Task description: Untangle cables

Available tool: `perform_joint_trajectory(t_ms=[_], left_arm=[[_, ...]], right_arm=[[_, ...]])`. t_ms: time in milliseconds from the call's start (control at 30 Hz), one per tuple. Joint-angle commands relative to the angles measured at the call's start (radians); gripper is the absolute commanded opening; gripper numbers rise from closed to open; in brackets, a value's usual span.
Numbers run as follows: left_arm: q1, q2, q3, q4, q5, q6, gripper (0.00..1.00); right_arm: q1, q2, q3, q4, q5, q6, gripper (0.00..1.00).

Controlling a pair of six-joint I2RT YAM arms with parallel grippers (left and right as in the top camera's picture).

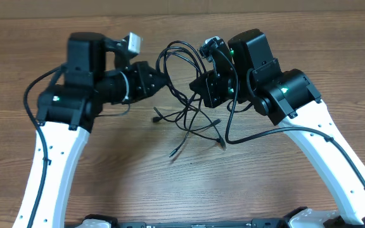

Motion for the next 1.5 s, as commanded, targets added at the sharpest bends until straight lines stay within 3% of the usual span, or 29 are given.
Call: perform_joint_trajectory(t_ms=[0,233,467,600,733,867,967,1000,1033,1167,1300,1467], left_arm=[[0.087,0.002,0.013,0.012,0.182,-0.006,0.04],[0.215,0.002,0.013,0.011,0.306,-0.004,0.04],[0.311,0.002,0.013,-0.009,0.304,0.036,0.04],[0.339,0.002,0.013,-0.012,0.23,0.11,0.04],[0.347,0.002,0.013,-0.066,0.05,0.133,0.07],[0.341,0.002,0.013,-0.142,0.017,0.161,0.3],[0.329,0.002,0.013,-0.187,0.016,0.179,0.75],[0.314,0.002,0.013,-0.211,0.023,0.179,0.87],[0.303,0.002,0.013,-0.221,0.03,0.178,0.89],[0.232,0.002,0.013,-0.221,0.046,0.167,0.91],[0.148,0.002,0.013,-0.201,-0.039,0.111,0.9],[0.062,0.002,0.013,-0.172,-0.202,-0.013,0.69]], right_arm=[[0.003,0.001,0.008,-0.011,0.032,-0.014,0.04],[0.003,0.001,0.008,-0.016,0.04,-0.017,0.04],[0.003,0.001,0.008,-0.016,0.039,-0.016,0.04],[0.003,0.001,0.008,-0.016,0.039,-0.016,0.04],[0.003,0.001,0.008,-0.017,0.039,-0.016,0.04],[0.003,0.001,0.008,-0.014,0.039,-0.016,0.04],[0.003,0.001,0.008,-0.008,0.039,-0.008,0.04],[0.003,0.001,0.008,-0.004,0.039,0.018,0.04],[0.003,0.001,0.008,-0.002,0.039,0.04,0.04],[0.003,0.001,0.008,0.008,0.039,0.114,0.04],[0.003,0.001,0.008,0.023,0.029,0.204,0.04],[0.004,0.001,0.008,0.031,0.027,0.225,0.04]])
